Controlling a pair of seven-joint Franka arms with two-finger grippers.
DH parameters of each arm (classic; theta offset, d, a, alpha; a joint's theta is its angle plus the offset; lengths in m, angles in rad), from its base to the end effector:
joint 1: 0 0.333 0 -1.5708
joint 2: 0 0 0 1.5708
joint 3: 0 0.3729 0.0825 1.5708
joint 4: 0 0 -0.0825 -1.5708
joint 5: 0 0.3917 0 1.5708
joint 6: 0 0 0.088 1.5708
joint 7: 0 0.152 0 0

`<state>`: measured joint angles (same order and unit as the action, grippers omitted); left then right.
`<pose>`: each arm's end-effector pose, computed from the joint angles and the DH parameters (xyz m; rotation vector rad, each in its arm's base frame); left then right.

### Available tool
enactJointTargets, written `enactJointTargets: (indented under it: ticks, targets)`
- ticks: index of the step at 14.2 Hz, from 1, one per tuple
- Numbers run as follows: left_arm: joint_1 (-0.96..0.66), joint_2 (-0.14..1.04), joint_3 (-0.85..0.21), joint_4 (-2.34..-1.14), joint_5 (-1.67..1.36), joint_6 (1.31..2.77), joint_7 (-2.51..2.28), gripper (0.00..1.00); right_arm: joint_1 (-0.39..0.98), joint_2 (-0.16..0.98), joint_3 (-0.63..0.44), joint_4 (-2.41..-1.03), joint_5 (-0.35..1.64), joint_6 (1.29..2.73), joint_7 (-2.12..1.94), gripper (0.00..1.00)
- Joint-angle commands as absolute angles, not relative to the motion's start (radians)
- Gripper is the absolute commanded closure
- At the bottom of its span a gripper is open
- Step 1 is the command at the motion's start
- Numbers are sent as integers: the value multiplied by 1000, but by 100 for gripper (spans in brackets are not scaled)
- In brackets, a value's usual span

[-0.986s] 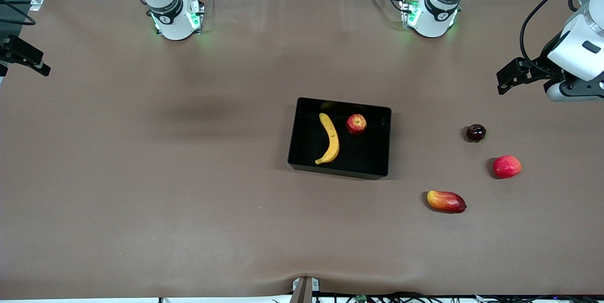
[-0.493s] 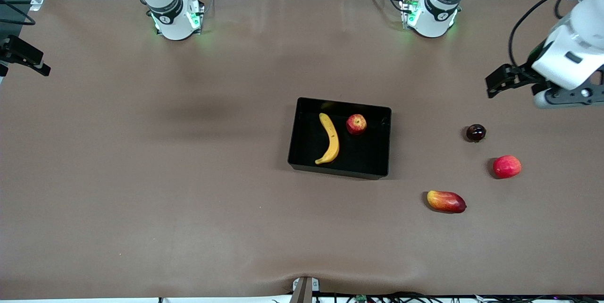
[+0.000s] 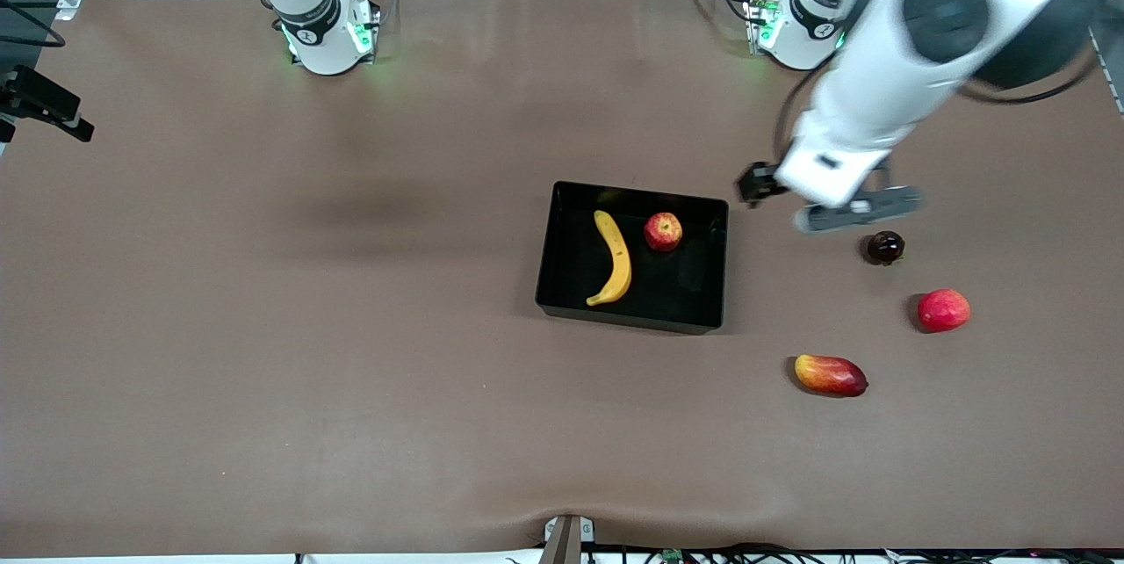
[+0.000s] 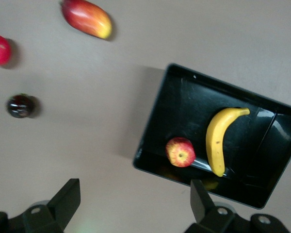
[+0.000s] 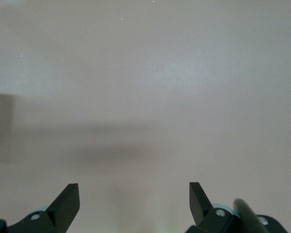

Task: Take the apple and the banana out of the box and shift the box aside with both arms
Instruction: 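Reach the left gripper into the black tray toward the red apple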

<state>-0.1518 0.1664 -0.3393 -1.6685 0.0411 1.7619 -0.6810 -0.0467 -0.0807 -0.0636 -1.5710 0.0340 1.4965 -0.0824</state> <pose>0.5533 -0.2755 0.5118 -3.1046 -0.2855 0.0954 0.5222 -0.0541 0.6736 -3.1030 0.0389 -0.0152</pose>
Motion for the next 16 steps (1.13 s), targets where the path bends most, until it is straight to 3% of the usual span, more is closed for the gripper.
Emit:
enactJointTargets:
  ticks: [1, 7, 13, 16]
  targets:
    - [-176, 179, -339, -1746, 31, 1834, -690, 0, -69, -71, -54, -1552, 58, 1493, -83, 0]
    - [-181, 267, -371, -1787, 31, 1865, -577, 0, -66, -71, -55, -1552, 58, 1493, -83, 0]
    - [-230, 417, -420, -1773, 79, 2029, -565, 0, -64, -69, -55, -1551, 57, 1491, -86, 0]
    - [-235, 468, -422, -1779, 152, 2034, -560, 0, -61, -67, -54, -1549, 57, 1490, -86, 0]
